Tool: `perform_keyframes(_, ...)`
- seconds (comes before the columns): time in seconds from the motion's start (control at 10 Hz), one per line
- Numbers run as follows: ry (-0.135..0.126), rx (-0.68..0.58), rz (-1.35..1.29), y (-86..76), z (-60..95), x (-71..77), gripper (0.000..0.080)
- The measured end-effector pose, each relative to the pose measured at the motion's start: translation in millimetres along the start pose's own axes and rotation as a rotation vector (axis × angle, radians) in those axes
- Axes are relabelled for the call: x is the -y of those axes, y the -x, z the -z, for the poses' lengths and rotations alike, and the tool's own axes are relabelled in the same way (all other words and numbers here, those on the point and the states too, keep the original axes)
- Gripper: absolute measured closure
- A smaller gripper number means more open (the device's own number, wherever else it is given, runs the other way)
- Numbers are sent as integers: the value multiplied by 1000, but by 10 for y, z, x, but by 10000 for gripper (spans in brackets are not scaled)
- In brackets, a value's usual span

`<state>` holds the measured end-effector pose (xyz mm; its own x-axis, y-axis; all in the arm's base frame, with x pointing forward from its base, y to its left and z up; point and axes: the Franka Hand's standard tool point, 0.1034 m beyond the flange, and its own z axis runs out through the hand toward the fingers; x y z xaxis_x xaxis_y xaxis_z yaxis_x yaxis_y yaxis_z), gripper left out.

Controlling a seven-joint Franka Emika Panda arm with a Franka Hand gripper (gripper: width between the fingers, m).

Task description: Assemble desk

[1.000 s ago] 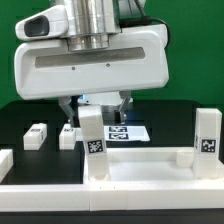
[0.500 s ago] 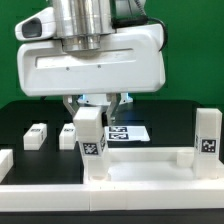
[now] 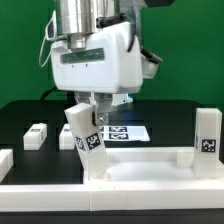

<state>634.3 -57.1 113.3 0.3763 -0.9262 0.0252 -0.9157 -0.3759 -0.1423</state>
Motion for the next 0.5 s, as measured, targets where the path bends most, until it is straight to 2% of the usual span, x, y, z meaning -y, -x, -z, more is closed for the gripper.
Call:
perform_keyframes(0.2,-7,8,-261,118,0,16,508)
perform_keyframes(0.5,-11,35,-487,336,-40,98,508)
